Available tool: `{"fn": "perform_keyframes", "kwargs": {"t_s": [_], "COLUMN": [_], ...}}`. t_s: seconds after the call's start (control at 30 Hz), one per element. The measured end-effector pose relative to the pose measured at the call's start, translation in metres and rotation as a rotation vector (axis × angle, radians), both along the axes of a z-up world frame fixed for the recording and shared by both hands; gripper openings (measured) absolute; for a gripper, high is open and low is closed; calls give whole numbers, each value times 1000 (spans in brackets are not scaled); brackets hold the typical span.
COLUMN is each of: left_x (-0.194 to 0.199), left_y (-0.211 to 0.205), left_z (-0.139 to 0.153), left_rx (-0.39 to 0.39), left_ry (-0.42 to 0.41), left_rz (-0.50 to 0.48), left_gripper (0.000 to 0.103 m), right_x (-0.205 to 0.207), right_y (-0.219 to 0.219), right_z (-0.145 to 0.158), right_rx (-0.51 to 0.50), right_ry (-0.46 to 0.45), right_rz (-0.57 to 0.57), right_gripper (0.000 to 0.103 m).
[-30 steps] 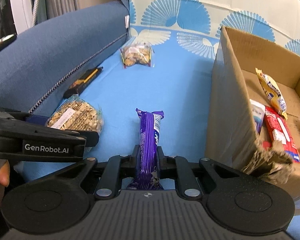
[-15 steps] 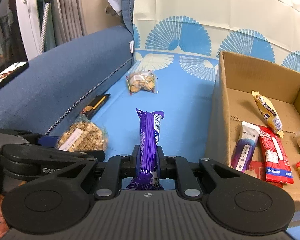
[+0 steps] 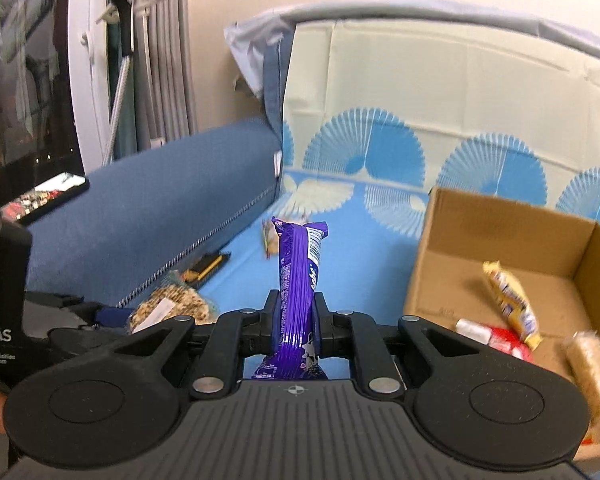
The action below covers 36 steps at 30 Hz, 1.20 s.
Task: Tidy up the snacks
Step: 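Carry both snacks up over the cardboard box with both tools, then open both tools to drop the cookie pack and purple bar into the box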
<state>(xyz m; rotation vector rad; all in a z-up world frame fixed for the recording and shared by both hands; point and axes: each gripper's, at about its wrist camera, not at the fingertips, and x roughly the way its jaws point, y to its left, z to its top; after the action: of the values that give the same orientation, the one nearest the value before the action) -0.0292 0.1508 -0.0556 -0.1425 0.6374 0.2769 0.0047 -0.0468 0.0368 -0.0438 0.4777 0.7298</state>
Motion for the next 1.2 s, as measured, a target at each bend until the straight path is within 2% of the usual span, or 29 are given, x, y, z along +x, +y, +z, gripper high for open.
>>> {"fn": "perform_keyframes", "kwargs": {"t_s": [0.23,0.43,0.63,1.0,1.2], "left_x": [-13,-6,3,52,98], "left_y": [-17,-25,-38,-108,-159], "left_z": [12,24,53,102,116], "left_rx": [-8,-40,-49,-80,-71], "left_ry": [-56,3,-56,-161,-204], "left_rz": [-15,-3,-10,-149,-256], "left_gripper": [83,83,83,83,83], "right_x": [11,22,36,65,71], "right_y": [-27,-52,-79,-139,-162], "right_z": [9,16,28,27,27], "right_rx": [53,101,152,251,291], "right_ry": [-12,-5,-10,5,-8], "right_rz": [-46,-119,-239,-533,-621], "right_gripper": [15,15,15,15,15]}}
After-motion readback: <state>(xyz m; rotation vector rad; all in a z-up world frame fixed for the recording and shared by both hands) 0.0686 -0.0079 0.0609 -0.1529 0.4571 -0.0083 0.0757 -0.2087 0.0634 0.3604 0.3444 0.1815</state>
